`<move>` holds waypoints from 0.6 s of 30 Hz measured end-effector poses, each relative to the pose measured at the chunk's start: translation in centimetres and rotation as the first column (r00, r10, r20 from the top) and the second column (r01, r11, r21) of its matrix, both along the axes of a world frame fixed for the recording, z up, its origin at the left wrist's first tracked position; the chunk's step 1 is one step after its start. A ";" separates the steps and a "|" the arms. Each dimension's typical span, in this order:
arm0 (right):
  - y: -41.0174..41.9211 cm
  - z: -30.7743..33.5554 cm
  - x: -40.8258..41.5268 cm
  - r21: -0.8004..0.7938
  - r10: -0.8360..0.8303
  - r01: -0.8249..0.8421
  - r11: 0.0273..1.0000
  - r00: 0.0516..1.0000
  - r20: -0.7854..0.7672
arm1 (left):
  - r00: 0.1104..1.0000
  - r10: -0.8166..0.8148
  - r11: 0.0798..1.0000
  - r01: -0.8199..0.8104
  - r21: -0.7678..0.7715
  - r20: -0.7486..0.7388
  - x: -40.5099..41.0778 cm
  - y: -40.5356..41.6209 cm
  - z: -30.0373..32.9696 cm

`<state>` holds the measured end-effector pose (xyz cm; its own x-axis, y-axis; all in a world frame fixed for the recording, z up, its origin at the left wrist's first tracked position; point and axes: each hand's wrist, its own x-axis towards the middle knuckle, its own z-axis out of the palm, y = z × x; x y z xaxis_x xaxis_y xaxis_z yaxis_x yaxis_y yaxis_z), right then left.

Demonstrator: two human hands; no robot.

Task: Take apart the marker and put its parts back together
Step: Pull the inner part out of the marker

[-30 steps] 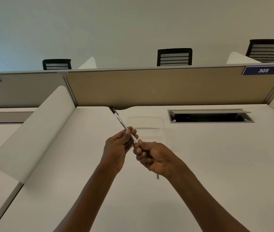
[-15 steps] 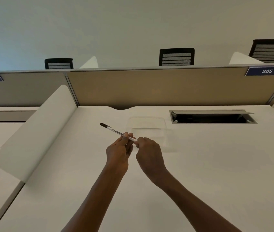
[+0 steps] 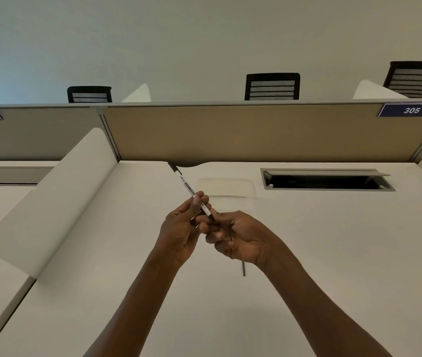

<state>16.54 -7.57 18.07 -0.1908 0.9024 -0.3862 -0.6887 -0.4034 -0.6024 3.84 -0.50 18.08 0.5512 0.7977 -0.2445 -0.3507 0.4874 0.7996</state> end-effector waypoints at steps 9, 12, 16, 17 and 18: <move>1.0 -0.3 -2.1 0.140 -0.232 0.238 0.961 0.422 0.876 | 0.958 0.253 0.966 -0.243 0.085 -0.138 1.2 -1.3 -0.8; 1.2 -2.2 -3.1 0.379 -0.330 0.077 0.922 -0.354 0.875 | 0.940 0.295 0.955 -0.298 0.010 -0.171 1.7 -1.4 -0.9; 1.5 -4.5 -3.0 0.508 -0.459 -0.115 0.854 -0.625 0.631 | 0.936 0.294 0.949 -0.311 -0.060 -0.195 2.1 -1.2 -0.9; 1.6 -4.7 -2.9 0.509 -0.466 -0.132 0.850 -0.637 0.614 | 0.939 0.285 0.952 -0.301 -0.060 -0.193 2.0 -1.0 -1.0; 1.6 -4.6 -2.9 0.497 -0.451 -0.110 0.861 -0.617 0.645 | 0.944 0.271 0.957 -0.286 -0.055 -0.190 1.9 -0.7 -1.0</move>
<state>13.61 -5.97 13.46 0.3199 0.7717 0.5497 0.9386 -0.1789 -0.2950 5.70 -1.25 17.08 0.2513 0.8865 -0.3886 -0.3367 0.4564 0.8236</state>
